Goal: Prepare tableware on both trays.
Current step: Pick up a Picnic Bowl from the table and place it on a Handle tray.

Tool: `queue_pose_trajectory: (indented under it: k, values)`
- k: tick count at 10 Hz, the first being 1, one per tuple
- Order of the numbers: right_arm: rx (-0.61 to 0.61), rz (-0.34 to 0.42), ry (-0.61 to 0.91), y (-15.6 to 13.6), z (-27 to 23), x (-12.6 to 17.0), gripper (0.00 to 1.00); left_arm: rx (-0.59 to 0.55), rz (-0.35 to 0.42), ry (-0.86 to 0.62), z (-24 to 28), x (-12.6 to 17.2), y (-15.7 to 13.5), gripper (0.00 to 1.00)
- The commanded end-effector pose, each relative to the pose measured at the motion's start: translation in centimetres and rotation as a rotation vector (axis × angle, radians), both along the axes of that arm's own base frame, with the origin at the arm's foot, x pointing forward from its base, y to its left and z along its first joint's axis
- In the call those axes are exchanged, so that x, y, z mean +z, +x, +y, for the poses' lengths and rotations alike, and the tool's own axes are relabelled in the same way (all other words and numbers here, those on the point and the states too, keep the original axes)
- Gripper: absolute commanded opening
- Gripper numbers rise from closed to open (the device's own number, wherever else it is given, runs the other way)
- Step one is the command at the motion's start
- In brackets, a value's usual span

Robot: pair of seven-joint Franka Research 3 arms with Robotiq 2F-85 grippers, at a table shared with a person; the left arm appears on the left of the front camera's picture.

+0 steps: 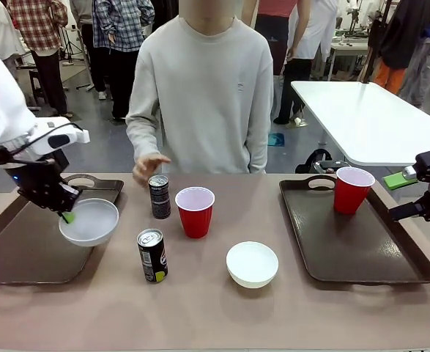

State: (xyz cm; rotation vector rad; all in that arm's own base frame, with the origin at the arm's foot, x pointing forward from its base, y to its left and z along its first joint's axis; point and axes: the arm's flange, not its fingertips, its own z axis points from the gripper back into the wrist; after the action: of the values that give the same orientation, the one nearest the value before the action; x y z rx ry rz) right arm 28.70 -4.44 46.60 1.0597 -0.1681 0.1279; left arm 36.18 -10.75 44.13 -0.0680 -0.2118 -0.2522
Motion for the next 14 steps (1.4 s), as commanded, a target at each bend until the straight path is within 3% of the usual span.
queue_pose_trajectory:
  k: [1,3,5,6,9,11,14]
  values:
    - [-0.010,0.011,0.026,0.1,0.3,0.1,1.00,0.015,0.015,0.005,3.7,0.3,0.8,0.00]
    - [-0.010,0.011,0.026,0.1,0.3,0.1,1.00,0.043,0.027,0.023,6.9,1.6,1.1,0.00]
    - [-0.010,0.011,0.026,0.1,0.3,0.1,1.00,0.169,0.020,0.026,8.5,2.7,1.8,0.00]
    - [-0.010,0.011,0.026,0.1,0.3,0.1,1.00,0.080,0.019,0.014,7.5,1.0,1.2,0.00]
    - [-0.010,0.011,0.026,0.1,0.3,0.1,1.00,0.105,0.021,0.022,8.3,1.6,1.4,0.04]
    - [-0.010,0.011,0.026,0.1,0.3,0.1,1.00,-0.187,0.041,0.243,7.1,-1.0,-8.9,0.04]
    - [-0.010,0.011,0.026,0.1,0.3,0.1,1.00,-0.123,0.066,0.250,7.5,-1.0,-8.7,0.04]
